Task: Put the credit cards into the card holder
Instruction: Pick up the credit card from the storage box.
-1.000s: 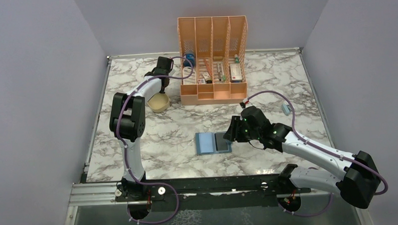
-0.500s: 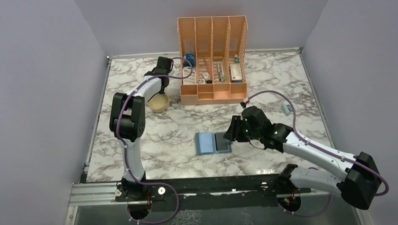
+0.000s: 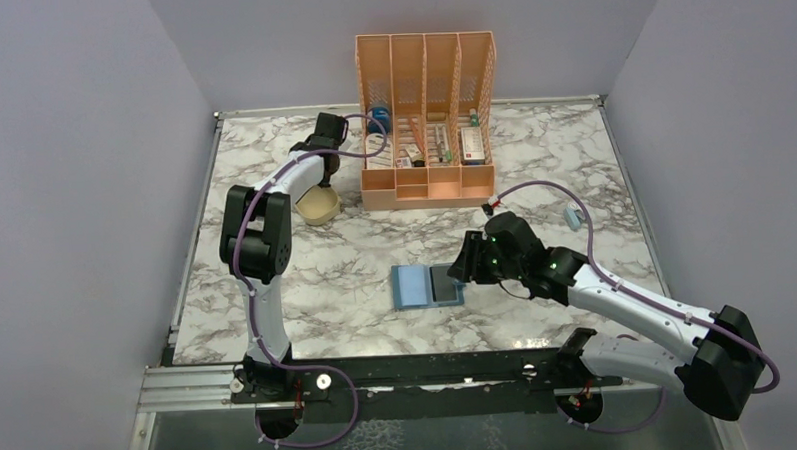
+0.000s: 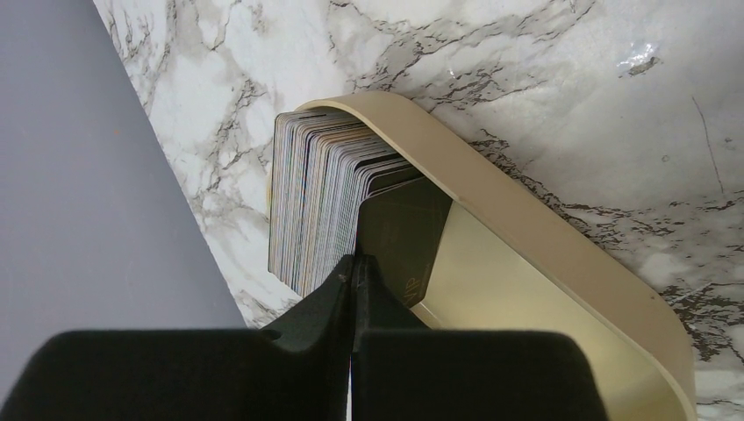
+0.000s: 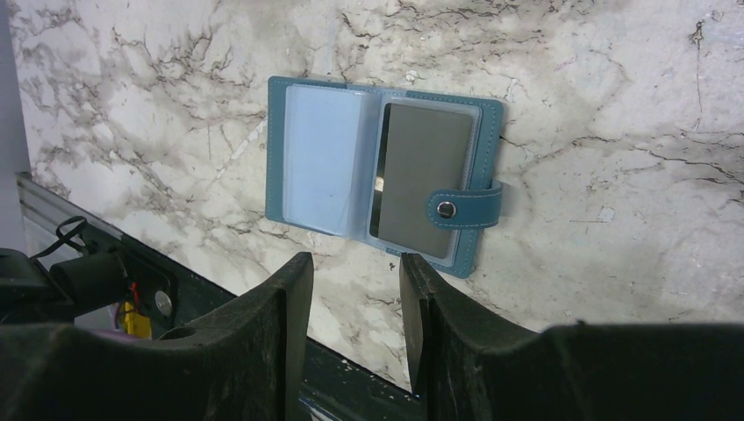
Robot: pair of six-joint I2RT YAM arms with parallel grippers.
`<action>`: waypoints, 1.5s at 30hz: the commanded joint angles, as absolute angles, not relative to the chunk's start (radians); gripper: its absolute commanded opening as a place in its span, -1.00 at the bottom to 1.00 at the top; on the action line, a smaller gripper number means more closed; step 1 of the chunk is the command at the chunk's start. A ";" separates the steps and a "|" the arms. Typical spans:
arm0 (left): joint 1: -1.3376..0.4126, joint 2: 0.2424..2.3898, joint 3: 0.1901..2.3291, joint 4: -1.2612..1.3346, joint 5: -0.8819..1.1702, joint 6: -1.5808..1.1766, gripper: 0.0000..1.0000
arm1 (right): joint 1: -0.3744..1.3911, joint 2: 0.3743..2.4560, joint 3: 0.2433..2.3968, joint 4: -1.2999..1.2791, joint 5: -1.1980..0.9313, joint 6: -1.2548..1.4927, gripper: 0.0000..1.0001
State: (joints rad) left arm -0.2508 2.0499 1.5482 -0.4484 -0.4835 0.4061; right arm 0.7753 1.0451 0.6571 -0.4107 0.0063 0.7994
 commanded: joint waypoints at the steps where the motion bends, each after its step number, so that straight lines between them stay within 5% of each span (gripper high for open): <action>1: -0.249 2.038 1.575 -0.468 -0.511 0.395 -1.00 | 0.775 1.026 0.664 -0.411 0.013 0.801 -0.17; 21: -0.298 1.979 1.731 -0.776 -0.488 0.186 -1.00 | 0.775 1.059 0.691 -0.392 -0.008 0.785 -0.17; 33: -0.299 1.768 1.640 -0.786 -0.327 -0.013 -1.00 | 0.774 1.031 0.704 -0.385 -0.043 0.799 -0.17; 45: -0.295 1.448 1.429 -0.631 0.255 -0.148 -1.00 | 0.775 0.951 0.719 -0.276 -0.136 0.869 -0.18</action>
